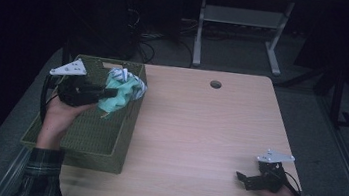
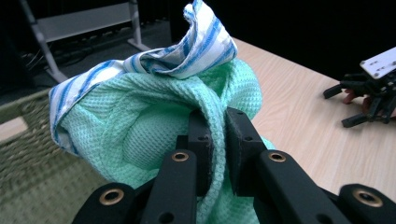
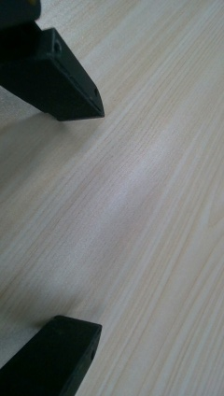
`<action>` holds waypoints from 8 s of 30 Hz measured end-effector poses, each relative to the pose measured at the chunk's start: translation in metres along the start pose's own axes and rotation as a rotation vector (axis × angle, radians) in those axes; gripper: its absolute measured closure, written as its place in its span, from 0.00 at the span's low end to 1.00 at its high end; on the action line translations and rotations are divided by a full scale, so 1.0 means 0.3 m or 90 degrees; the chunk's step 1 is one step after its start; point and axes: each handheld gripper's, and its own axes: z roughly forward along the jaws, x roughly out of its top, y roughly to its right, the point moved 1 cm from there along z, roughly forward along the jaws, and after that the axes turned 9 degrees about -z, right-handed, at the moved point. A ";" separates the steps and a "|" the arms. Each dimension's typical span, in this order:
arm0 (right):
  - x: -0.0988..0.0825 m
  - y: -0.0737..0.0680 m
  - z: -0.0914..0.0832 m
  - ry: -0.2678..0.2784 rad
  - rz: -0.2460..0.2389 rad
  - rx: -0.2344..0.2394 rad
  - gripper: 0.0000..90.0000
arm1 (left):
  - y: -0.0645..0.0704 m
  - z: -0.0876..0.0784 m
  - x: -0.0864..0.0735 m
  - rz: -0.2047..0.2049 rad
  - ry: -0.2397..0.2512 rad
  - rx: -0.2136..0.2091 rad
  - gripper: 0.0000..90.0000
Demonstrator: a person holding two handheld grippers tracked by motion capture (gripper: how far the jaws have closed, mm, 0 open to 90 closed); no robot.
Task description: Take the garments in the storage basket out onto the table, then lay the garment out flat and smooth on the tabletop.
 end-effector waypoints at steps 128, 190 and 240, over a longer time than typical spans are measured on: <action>0.000 0.000 0.000 0.000 -0.002 0.000 0.00 | 0.452 0.804 -0.362 0.037 -0.243 -0.112 0.77; 0.007 -0.001 0.000 -0.009 -0.002 0.001 0.01 | 0.382 0.632 -0.397 0.055 -0.293 -0.036 0.70; 0.289 0.016 0.182 0.018 0.028 0.158 0.94 | 0.375 0.650 -0.409 0.065 -0.318 -0.023 0.97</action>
